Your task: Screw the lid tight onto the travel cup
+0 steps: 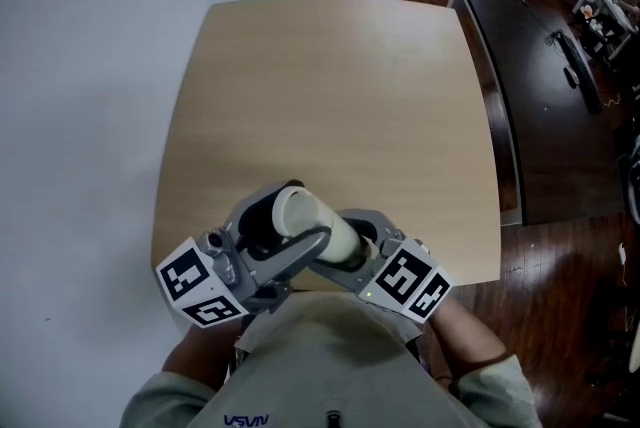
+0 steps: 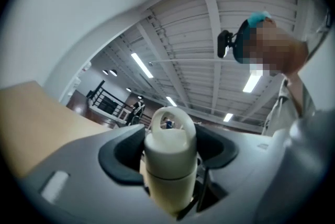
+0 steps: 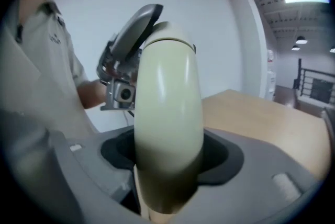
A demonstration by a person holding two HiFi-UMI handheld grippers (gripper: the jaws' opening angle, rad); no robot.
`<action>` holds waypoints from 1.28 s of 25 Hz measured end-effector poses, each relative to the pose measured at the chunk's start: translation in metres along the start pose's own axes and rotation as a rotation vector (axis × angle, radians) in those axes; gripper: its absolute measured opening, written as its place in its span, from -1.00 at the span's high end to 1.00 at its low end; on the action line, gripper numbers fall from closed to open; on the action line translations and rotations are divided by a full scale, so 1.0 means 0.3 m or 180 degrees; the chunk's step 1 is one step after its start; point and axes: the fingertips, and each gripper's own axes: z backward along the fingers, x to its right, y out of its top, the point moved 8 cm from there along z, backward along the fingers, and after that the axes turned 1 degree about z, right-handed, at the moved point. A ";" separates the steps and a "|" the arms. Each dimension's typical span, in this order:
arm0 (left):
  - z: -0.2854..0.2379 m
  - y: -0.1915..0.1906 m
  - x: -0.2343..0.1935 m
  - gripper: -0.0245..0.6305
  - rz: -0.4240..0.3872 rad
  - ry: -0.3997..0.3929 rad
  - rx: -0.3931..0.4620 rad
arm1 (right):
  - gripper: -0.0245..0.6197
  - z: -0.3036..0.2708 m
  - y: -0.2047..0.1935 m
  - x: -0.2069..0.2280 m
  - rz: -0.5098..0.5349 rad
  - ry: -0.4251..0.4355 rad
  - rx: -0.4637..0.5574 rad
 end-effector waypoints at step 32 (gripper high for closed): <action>-0.165 0.064 -0.044 -0.11 0.0659 -0.2104 -0.0261 | -0.01 0.083 0.044 -0.053 -0.0960 0.2748 0.0995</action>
